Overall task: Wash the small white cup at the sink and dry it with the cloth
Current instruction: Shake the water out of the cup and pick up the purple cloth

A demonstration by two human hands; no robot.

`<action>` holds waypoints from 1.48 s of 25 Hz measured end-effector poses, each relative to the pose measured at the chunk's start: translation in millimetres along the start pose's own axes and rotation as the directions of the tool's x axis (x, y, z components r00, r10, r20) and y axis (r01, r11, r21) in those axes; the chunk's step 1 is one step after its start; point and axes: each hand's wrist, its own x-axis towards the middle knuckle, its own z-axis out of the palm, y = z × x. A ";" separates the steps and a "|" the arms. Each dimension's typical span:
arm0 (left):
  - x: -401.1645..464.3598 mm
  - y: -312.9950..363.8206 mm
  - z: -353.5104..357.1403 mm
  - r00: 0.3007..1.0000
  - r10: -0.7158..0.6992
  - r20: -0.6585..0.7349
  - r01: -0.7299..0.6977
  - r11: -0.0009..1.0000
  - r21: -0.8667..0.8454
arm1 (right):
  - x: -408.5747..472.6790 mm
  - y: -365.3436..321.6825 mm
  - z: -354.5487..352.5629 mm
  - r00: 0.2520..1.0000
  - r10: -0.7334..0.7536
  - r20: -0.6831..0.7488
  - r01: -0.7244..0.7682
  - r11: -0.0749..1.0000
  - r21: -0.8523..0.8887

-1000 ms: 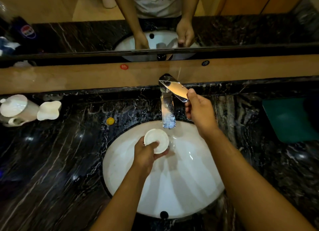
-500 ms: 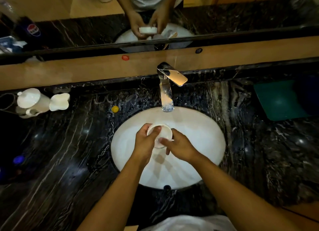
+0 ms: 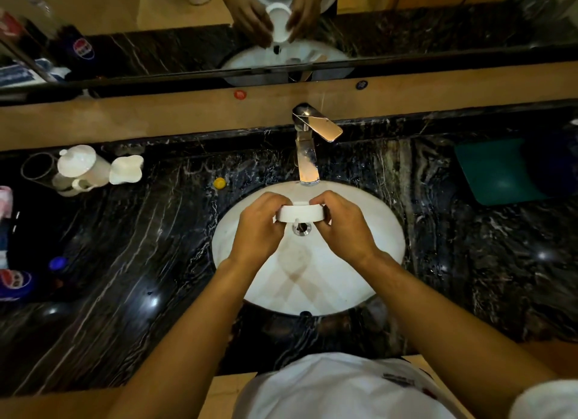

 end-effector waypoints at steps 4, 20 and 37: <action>2.6 9.1 -10.4 0.988 0.135 -0.073 -0.132 0.990 0.053 | 0.3 -0.5 -5.0 0.984 -0.139 -0.111 0.135 0.990 -0.045; -7.9 32.8 3.1 0.970 -0.234 0.059 0.237 0.881 -0.410 | -16.9 -20.0 -25.9 0.957 0.283 -0.068 -0.254 0.924 0.285; 64.7 234.0 214.6 0.585 -0.580 0.567 0.735 0.084 -0.673 | -35.4 209.9 -198.1 0.680 0.730 -0.060 -0.529 0.545 0.650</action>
